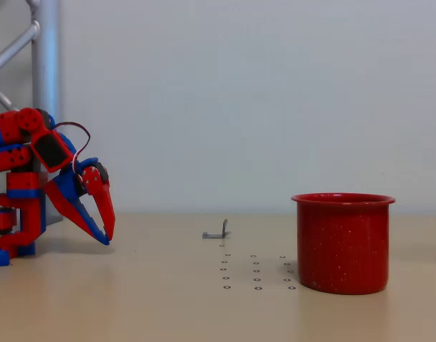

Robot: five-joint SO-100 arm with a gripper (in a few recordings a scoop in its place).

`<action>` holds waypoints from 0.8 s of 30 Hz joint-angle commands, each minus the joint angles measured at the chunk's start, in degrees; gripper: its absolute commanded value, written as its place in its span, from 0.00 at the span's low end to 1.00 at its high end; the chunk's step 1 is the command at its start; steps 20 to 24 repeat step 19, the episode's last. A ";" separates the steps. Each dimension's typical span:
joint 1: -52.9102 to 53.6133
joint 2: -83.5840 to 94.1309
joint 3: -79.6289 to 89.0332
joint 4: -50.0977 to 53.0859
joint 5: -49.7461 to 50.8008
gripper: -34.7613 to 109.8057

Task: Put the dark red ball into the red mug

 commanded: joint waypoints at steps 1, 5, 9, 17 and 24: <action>-0.79 4.22 1.41 0.53 -1.05 0.23; -0.44 4.22 1.32 0.53 -0.79 0.23; -0.44 4.22 1.32 0.53 -0.79 0.23; -0.18 4.22 1.32 0.53 -0.62 0.23; -0.18 4.22 1.32 0.53 -0.62 0.23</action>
